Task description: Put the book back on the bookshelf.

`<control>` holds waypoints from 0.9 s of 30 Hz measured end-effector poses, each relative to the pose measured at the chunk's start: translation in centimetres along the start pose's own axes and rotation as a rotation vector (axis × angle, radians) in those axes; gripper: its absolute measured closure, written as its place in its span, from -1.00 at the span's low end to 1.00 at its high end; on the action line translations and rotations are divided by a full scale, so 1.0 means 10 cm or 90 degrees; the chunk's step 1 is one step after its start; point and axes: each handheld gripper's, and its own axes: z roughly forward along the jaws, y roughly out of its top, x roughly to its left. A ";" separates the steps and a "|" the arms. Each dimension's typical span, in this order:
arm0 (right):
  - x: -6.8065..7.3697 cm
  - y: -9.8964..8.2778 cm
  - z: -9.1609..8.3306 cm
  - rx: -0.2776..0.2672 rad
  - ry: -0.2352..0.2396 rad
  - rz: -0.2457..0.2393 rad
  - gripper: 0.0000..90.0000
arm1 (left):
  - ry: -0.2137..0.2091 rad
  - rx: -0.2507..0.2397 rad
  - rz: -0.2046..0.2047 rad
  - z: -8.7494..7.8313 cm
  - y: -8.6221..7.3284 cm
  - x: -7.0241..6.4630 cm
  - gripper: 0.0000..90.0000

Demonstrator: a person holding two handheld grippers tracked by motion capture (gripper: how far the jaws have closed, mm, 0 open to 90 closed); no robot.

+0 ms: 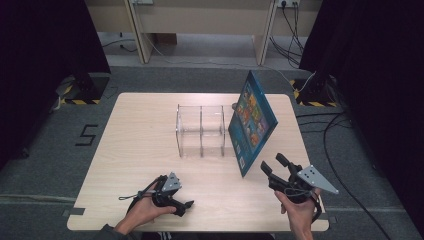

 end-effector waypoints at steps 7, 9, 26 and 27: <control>0.01 -0.04 -0.04 0.008 0.003 0.001 -0.26 | 0.000 0.000 0.000 0.00 0.00 0.00 -0.94; 0.01 -0.05 -0.05 0.009 0.004 0.002 -0.26 | 0.000 0.000 0.000 0.00 0.00 0.00 -0.94; 0.01 -0.11 -0.14 0.026 0.004 0.011 -0.29 | 0.000 0.000 0.000 0.00 0.00 0.00 -0.94; 0.01 -0.11 -0.15 0.027 0.004 0.011 -0.29 | 0.000 0.000 -0.001 0.00 0.00 0.00 -0.94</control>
